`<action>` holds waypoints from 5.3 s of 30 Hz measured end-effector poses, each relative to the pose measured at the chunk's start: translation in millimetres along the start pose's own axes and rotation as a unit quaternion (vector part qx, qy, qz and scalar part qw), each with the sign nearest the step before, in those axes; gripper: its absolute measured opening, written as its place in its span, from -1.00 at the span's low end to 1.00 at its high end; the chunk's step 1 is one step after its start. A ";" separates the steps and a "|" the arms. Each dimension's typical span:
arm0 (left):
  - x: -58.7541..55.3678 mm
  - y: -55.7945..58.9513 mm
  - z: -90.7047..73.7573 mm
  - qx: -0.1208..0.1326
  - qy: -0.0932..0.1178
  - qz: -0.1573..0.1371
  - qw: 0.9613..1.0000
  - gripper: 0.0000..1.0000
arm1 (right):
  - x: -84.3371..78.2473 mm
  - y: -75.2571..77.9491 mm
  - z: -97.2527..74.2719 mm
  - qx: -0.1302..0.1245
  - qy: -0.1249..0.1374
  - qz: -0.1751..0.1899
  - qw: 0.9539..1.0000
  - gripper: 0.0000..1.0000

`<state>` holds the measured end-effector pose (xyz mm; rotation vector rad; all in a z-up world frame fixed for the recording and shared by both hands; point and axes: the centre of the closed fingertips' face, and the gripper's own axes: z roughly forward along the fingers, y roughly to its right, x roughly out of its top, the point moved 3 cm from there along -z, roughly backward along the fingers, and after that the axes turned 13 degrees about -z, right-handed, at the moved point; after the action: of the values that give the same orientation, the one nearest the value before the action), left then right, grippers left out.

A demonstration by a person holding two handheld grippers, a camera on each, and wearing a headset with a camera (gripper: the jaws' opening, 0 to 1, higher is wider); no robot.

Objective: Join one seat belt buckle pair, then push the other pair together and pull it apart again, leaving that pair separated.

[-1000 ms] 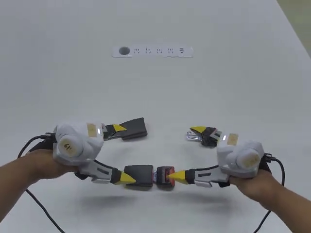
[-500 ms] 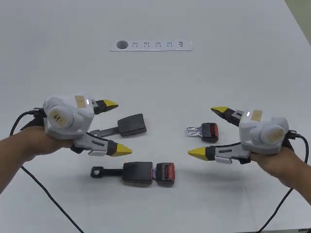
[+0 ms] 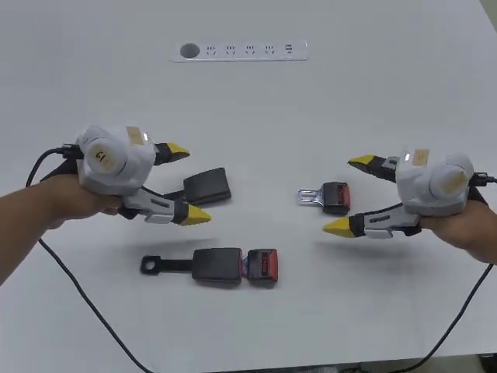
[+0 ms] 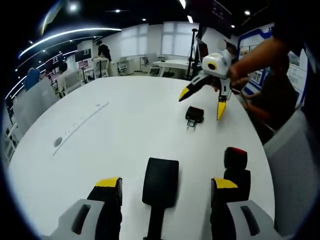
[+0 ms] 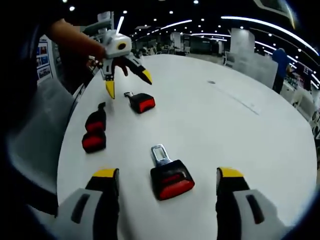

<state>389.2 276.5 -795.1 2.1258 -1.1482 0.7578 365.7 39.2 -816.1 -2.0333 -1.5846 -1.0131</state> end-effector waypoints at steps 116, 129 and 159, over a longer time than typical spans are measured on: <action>-16.7 -7.8 34.8 -0.070 -0.140 0.139 0.978 -0.32 | 67.9 -18.9 100.9 0.117 0.040 -0.079 0.989 -0.31; -16.5 -7.4 35.4 -0.071 -0.149 0.143 0.976 -0.32 | 75.6 -17.9 112.8 0.107 0.041 -0.063 0.991 -0.31; -17.1 -8.4 36.8 -0.069 -0.161 0.150 0.973 -0.31 | 77.9 -20.5 118.8 0.091 0.009 -0.072 0.993 -0.31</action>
<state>395.8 262.3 -833.5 2.0290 -1.6720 0.4502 391.8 177.9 -842.2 -1.8067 -1.7651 -0.8982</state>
